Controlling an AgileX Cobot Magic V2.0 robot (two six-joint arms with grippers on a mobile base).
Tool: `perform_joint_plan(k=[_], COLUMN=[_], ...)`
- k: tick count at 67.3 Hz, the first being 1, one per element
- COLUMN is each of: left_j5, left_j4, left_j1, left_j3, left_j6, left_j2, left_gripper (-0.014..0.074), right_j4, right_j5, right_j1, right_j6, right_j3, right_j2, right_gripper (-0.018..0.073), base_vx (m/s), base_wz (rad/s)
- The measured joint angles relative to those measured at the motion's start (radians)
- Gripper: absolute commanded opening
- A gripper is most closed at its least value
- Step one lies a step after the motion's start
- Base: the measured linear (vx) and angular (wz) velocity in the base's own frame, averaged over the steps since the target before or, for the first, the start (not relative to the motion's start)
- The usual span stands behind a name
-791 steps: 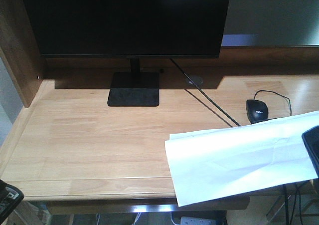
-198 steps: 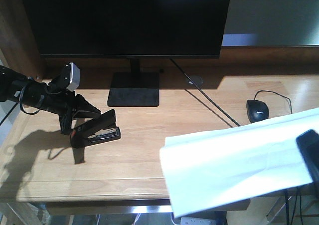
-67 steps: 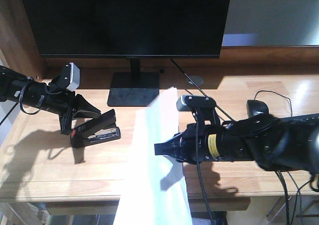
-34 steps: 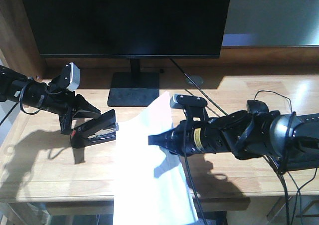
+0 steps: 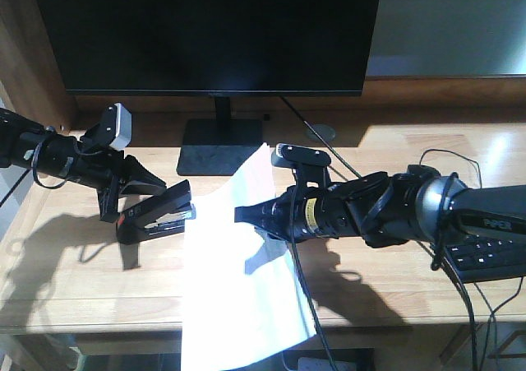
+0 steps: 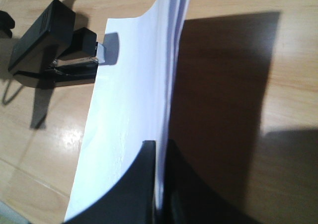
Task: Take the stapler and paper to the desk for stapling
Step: 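Lay the paper flat beside the stapler and open the right gripper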
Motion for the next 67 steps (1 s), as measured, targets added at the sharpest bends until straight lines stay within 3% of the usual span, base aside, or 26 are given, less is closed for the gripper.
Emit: perform_joint_plan(k=[21,50,67], left_j5=[0.000,0.000,0.000], left_j4=[0.000,0.000,0.000], left_j1=[0.000,0.000,0.000], left_j3=[0.000,0.000,0.000], left_j6=[0.000,0.000,0.000], left_j2=[0.000,0.000,0.000], left_gripper=[-0.0006,-0.0006,-0.0006], right_j4=[0.008,0.155,0.173], right_j5=[0.000,0.001,0.001], right_j1=[0.000,0.000,0.000], right_j6=[0.000,0.000,0.000], right_j3=[-0.079,-0.208,-0.272], right_j2=[0.060,0.181,0.233], right_gripper=[-0.0001,-0.0001,-0.0001], base_vx=[0.00,0.00,0.00], base_wz=[0.00,0.00,0.00])
